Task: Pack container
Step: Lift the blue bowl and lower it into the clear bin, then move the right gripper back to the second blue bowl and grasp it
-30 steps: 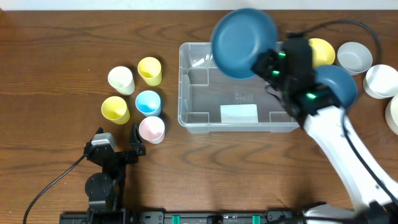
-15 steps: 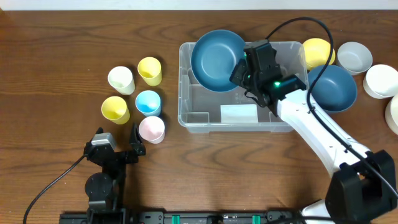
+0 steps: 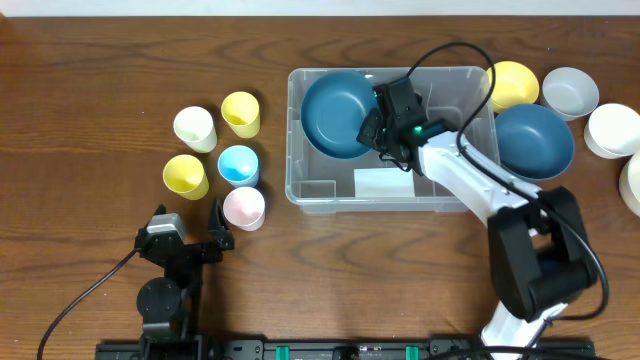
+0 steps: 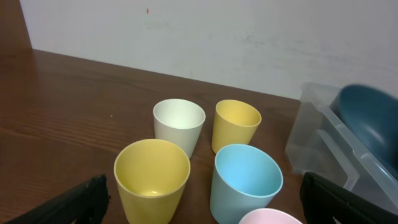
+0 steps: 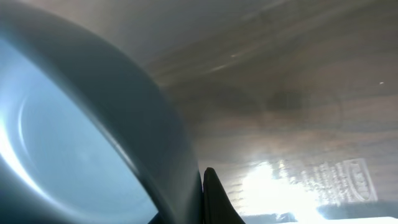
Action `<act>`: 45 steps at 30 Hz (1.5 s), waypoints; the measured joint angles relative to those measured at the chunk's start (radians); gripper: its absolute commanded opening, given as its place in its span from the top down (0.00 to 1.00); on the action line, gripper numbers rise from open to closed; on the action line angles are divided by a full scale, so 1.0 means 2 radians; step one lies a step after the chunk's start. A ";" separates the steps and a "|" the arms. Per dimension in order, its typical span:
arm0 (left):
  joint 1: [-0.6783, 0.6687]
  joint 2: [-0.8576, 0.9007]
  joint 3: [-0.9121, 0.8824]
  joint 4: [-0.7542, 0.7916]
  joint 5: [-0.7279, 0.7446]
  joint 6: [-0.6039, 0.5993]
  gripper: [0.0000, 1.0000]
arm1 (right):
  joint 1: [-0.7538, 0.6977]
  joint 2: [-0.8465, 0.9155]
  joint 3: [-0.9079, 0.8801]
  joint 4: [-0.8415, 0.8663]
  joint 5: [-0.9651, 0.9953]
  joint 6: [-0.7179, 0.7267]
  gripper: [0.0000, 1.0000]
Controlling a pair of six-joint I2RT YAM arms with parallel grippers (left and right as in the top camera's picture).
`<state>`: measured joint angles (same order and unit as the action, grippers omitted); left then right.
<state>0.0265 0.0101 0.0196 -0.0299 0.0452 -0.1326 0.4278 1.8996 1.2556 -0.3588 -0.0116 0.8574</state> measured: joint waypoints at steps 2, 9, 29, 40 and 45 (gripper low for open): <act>0.000 0.000 0.000 0.000 0.000 0.000 0.02 | 0.000 0.009 0.000 0.000 -0.001 0.001 0.96; 0.000 0.000 0.000 0.000 0.000 0.000 0.02 | 0.000 0.011 0.000 -0.005 -0.002 0.003 0.82; 0.000 0.000 0.000 0.000 0.000 0.000 0.02 | 0.000 -0.045 0.011 -0.018 -0.009 -0.075 0.01; 0.000 0.000 0.000 0.000 0.000 0.000 0.02 | -0.097 -0.281 0.085 -0.164 0.091 -0.124 0.01; 0.000 0.000 0.000 0.000 0.000 0.000 0.02 | -0.216 -0.320 0.084 -0.279 0.147 -0.079 0.01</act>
<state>0.0265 0.0101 0.0196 -0.0303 0.0452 -0.1329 -0.0036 1.2598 1.4246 -0.9161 0.2817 0.6987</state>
